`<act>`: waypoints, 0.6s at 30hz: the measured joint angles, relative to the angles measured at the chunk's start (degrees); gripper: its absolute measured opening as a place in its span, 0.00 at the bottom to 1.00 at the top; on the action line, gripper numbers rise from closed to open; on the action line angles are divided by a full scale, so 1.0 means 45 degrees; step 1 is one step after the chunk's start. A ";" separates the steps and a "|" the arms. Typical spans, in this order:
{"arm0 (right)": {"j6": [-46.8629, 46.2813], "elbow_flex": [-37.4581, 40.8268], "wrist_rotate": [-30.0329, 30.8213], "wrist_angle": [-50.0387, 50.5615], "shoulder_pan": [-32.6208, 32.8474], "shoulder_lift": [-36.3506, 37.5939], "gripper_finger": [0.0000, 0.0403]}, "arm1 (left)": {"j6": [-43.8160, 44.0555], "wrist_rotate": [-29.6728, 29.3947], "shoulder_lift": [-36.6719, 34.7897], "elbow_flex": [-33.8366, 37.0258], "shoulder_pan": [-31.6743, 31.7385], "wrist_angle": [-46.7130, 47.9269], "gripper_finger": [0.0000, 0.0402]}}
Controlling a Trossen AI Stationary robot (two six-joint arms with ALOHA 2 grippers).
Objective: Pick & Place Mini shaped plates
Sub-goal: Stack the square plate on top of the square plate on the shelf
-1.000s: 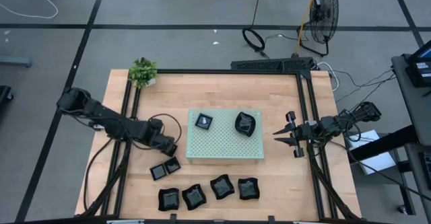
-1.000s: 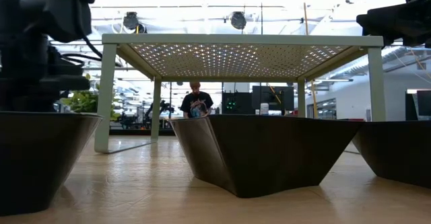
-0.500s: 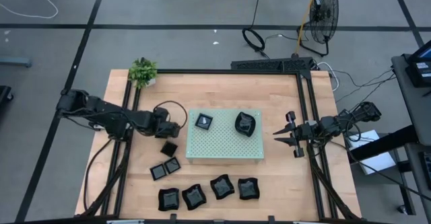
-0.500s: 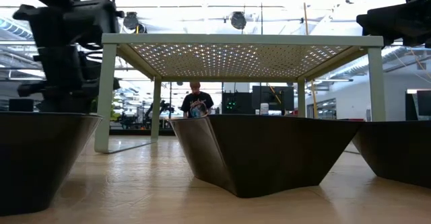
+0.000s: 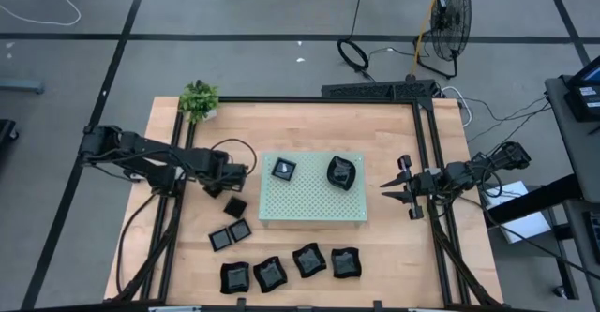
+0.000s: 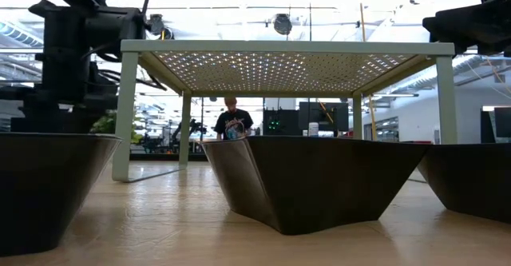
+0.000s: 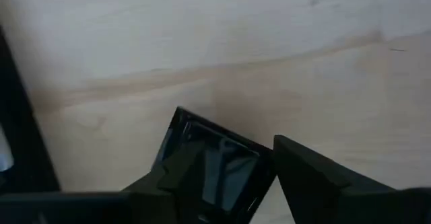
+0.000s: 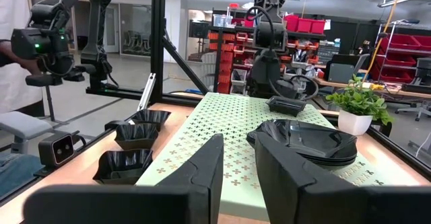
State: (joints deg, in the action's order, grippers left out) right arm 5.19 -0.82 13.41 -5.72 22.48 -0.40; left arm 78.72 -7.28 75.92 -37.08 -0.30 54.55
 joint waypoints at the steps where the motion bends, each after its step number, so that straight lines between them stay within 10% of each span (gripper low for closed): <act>1: 0.0000 0.0000 0.0000 0.0000 0.0000 0.0000 0.19 | -0.0040 0.0045 0.0000 0.0000 -0.0047 -0.0005 0.45; 18: 0.0000 0.0000 0.0000 0.0000 -0.0003 0.0002 0.19 | -0.2746 0.0219 0.0000 -0.0024 -0.0057 -0.3744 0.45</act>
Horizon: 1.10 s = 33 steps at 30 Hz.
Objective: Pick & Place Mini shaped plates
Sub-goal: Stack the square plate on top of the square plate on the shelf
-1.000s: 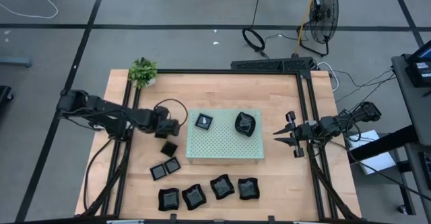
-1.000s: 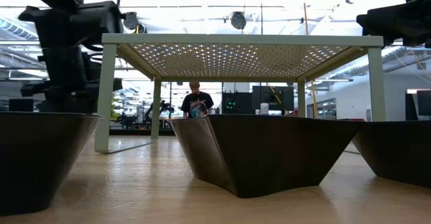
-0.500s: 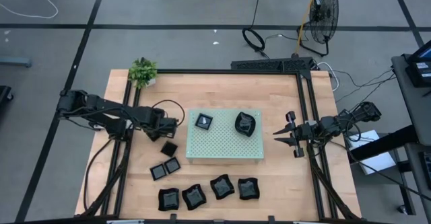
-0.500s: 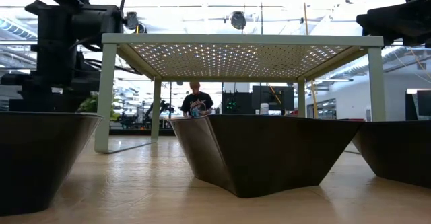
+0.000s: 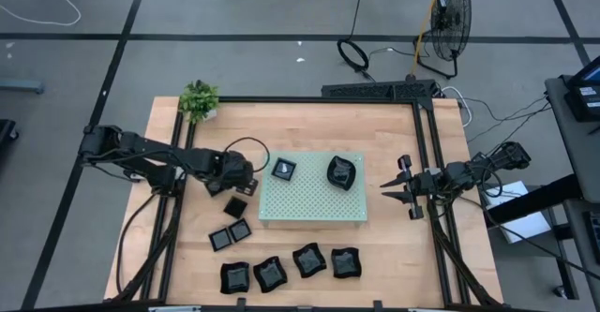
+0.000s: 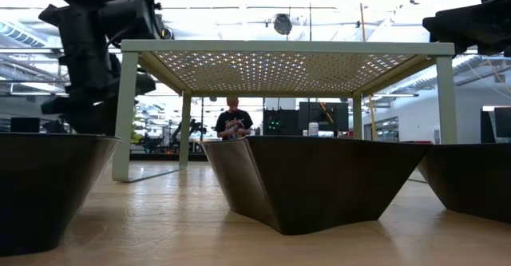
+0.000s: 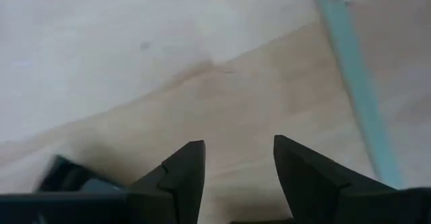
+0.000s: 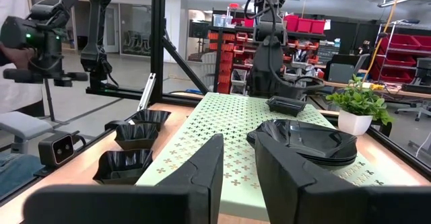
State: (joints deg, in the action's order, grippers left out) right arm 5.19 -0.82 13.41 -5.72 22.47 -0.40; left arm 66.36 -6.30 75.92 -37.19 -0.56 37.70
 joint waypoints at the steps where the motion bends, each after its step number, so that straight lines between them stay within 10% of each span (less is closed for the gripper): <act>1: 0.0003 0.0000 0.0000 0.0000 0.0003 -0.0002 0.19 | 0.0029 0.0071 0.0000 0.0000 0.0000 0.0010 0.45; 20: 0.0003 0.0000 0.0000 0.0008 0.0003 -0.0045 0.19 | 0.6454 0.1125 -0.1715 0.0000 -0.2000 0.5731 0.45; 33: 0.0005 0.0000 0.0000 0.0010 0.0003 -0.0050 0.19 | 1.0290 0.1095 -0.0917 0.0015 -0.2788 0.5740 0.45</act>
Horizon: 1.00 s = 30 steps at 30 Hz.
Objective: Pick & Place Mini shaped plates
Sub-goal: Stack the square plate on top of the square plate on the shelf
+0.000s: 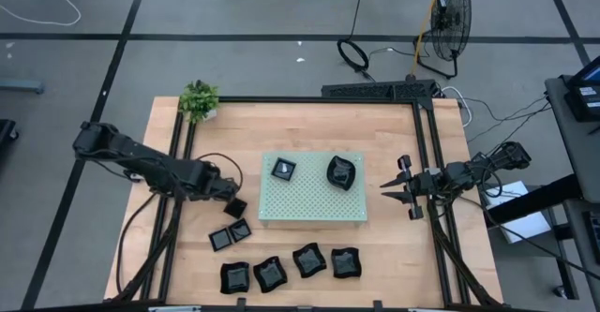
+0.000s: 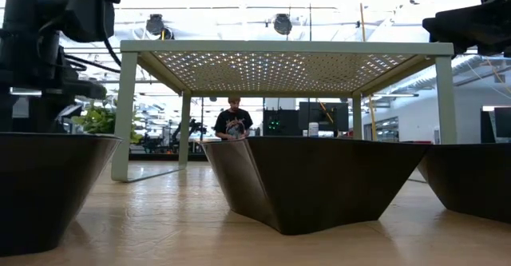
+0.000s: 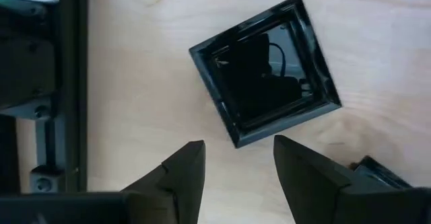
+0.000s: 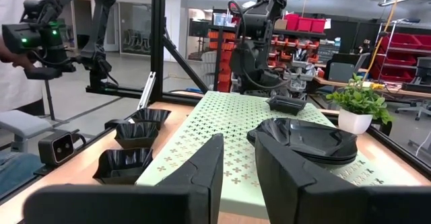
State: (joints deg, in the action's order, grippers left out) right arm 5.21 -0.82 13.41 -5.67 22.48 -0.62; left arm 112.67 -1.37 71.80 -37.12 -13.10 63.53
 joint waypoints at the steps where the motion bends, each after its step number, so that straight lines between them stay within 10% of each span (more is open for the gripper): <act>1: -0.0004 0.0000 0.0000 0.0000 0.0000 0.0000 0.19 | 0.0049 0.0151 0.0188 0.0000 -0.0005 0.0040 0.45; 30: 0.0000 0.0000 0.0000 -0.0005 -0.0002 0.0000 0.19 | -0.2289 -0.4016 0.1715 0.0005 0.0026 -0.1071 0.45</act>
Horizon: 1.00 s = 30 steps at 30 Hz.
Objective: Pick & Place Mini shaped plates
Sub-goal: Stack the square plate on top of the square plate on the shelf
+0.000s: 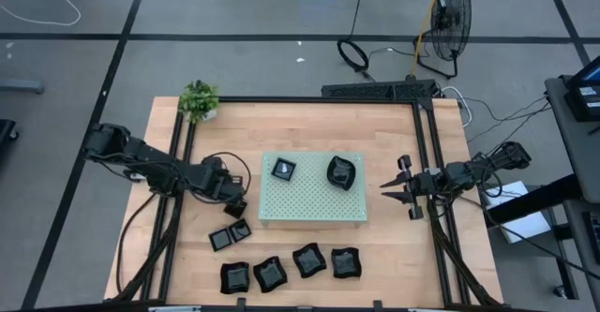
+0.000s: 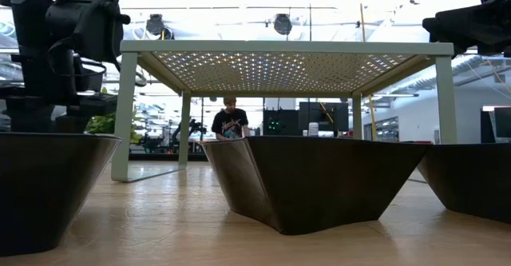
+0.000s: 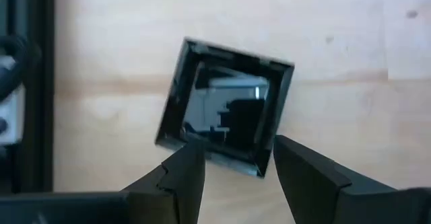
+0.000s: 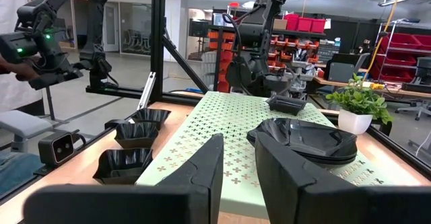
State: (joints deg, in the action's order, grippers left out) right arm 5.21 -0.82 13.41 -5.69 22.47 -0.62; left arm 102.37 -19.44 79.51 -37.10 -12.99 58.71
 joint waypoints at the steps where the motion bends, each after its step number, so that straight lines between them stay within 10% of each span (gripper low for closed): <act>1: 0.0000 0.0000 0.0000 0.0000 0.0002 0.0000 0.19 | -0.0047 -0.0100 -0.0022 0.0000 0.0042 0.0068 0.45; 30: 0.0000 0.0000 0.0000 0.0000 0.0002 0.0005 0.19 | -0.3323 0.1023 -0.0249 -0.0015 0.2642 -0.0099 0.45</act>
State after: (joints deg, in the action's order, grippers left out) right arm 5.21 -0.82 13.41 -5.69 22.48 -0.60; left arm 87.41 -14.83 78.39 -37.17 -1.10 58.27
